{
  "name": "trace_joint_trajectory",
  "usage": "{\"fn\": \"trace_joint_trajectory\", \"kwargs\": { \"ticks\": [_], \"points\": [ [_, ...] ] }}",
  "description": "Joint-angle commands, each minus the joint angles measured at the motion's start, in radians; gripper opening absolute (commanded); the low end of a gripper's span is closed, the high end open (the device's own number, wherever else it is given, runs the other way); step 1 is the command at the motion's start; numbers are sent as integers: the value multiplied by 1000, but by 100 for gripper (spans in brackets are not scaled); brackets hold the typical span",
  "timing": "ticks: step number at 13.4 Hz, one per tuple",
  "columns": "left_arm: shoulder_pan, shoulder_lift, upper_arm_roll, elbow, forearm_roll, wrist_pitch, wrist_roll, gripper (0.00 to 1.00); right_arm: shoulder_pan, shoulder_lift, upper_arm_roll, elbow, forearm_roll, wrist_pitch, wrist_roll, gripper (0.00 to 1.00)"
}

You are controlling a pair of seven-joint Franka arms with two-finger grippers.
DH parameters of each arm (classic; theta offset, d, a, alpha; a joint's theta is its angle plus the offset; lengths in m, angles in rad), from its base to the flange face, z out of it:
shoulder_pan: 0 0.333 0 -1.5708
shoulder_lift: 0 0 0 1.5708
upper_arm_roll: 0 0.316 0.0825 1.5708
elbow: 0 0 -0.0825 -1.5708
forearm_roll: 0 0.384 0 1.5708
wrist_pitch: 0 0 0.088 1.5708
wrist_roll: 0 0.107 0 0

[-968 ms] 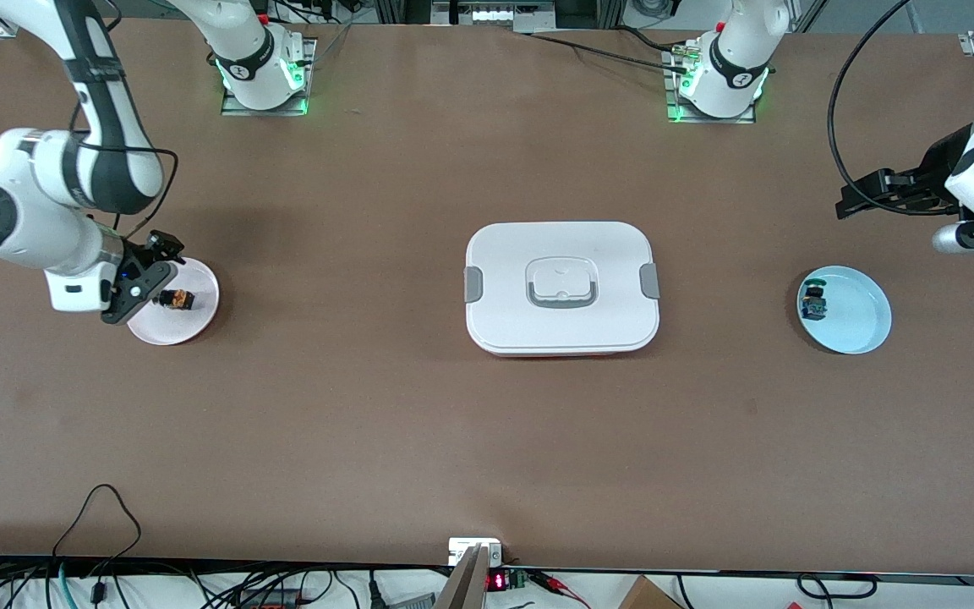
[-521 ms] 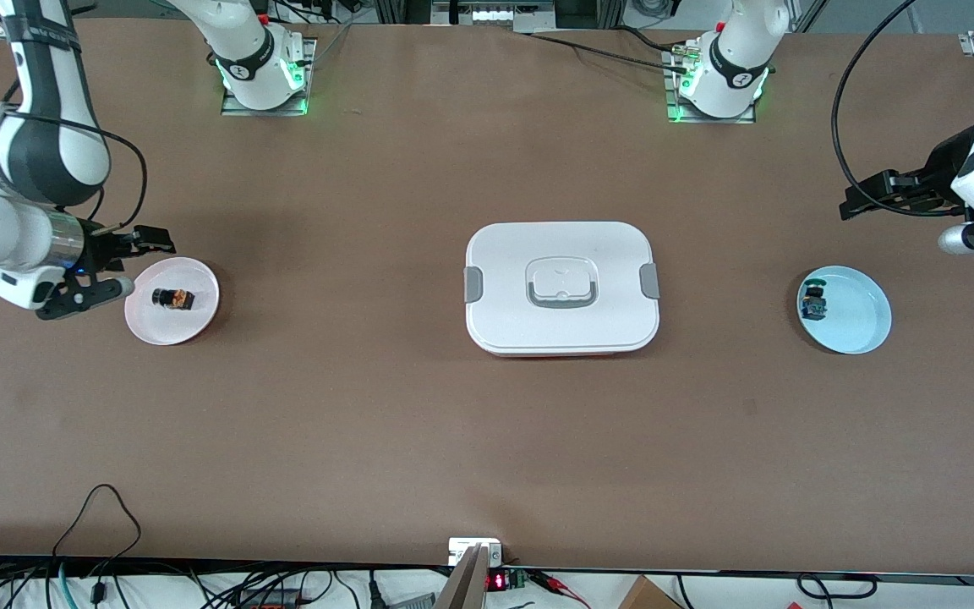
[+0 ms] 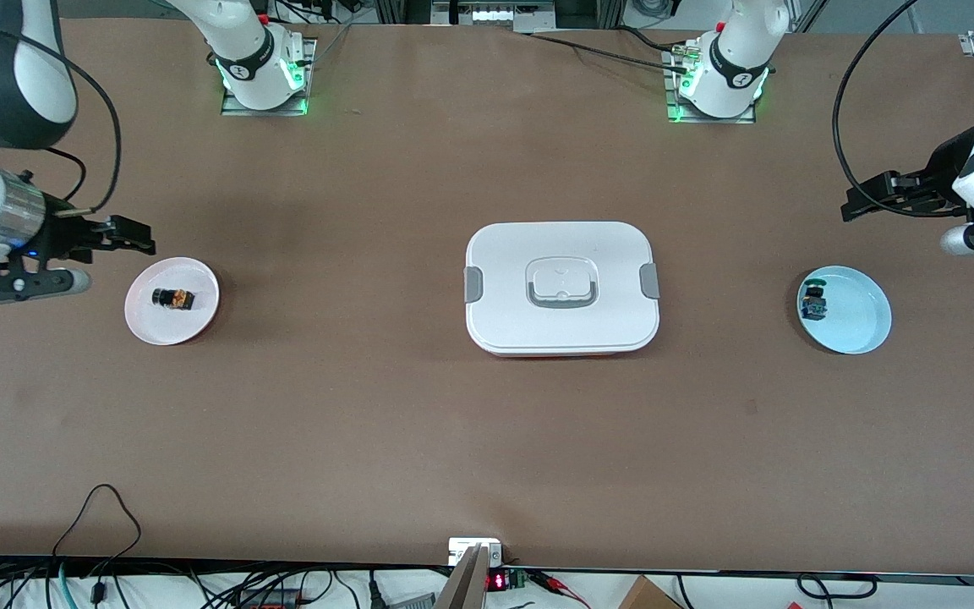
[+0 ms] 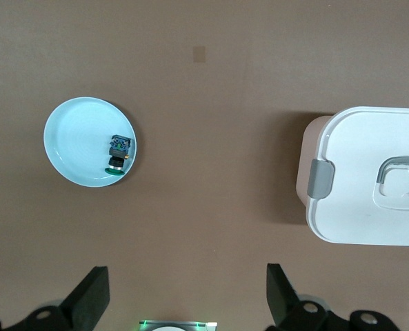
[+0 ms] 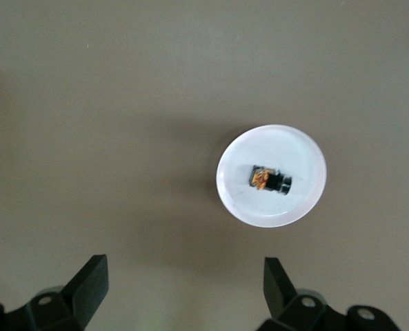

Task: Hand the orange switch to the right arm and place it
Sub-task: 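Open the right gripper and raise it off the switch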

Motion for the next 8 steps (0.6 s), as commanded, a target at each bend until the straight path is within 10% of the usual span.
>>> {"fn": "trace_joint_trajectory", "kwargs": {
  "ticks": [1, 8],
  "points": [
    [1, 10, -2, 19, 18, 1, 0, 100, -10, -2, -20, 35, -36, -34, 63, 100],
    [-4, 11, -2, 19, 16, 17, -3, 100, 31, -2, -19, 170, -59, -191, 134, 100]
  ]
}}
